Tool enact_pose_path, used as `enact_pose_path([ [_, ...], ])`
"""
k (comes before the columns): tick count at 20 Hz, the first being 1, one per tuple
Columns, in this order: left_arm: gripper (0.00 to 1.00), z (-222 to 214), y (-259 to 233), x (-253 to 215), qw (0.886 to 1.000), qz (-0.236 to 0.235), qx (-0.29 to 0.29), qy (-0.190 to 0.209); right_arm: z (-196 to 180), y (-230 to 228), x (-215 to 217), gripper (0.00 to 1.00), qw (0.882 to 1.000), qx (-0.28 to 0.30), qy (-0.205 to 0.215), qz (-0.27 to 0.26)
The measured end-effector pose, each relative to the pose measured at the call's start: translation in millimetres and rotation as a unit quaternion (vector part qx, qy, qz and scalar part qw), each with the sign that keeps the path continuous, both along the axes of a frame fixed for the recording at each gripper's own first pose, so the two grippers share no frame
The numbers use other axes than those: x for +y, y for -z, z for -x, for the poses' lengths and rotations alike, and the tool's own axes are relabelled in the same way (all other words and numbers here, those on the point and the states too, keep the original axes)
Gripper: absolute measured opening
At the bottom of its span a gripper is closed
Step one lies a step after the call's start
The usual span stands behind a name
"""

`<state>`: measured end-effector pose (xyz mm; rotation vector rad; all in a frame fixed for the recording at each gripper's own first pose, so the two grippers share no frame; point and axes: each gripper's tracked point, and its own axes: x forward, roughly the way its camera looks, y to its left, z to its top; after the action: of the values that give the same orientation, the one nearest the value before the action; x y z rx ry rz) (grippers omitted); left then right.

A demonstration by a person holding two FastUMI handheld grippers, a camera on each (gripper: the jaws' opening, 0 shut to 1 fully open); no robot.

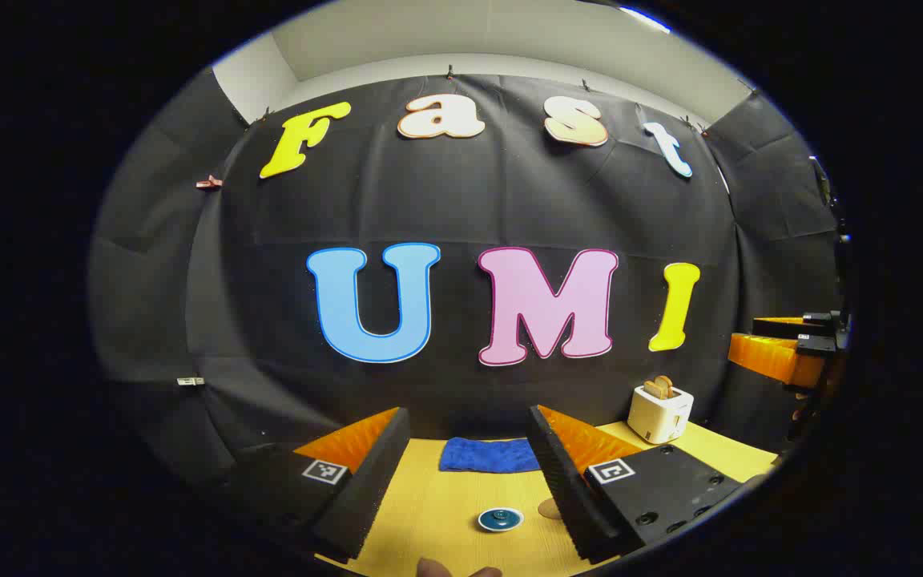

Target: Open the teacup lid with one hand, grasp the water bottle and pour water into the teacup with the other hand; after pouring, place the water bottle on the coaster and then close the teacup lid.

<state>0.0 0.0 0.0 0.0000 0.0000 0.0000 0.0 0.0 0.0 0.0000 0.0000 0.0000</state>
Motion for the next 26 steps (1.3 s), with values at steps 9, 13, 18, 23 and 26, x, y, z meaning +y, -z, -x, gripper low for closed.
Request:
enact_pose_path([
  [9,0.93,-8,-4,1,1.000,-0.002,-0.005,0.013,-6,0,5,0.94,1.000,-0.001,-0.003,0.003],
  [13,0.93,-12,-4,3,1.000,-0.002,-0.005,0.023,-9,2,11,0.94,1.000,0.003,0.000,0.002],
  [18,0.93,-18,2,5,0.999,0.006,0.000,0.037,-14,6,20,0.94,1.000,0.007,0.006,0.003],
  [23,0.93,-31,26,2,0.998,0.009,0.011,0.053,-20,30,27,0.94,1.000,0.023,0.012,0.003],
  [26,0.93,-44,60,-7,0.997,0.014,0.027,0.065,-23,55,31,0.94,0.999,0.037,0.012,0.011],
])
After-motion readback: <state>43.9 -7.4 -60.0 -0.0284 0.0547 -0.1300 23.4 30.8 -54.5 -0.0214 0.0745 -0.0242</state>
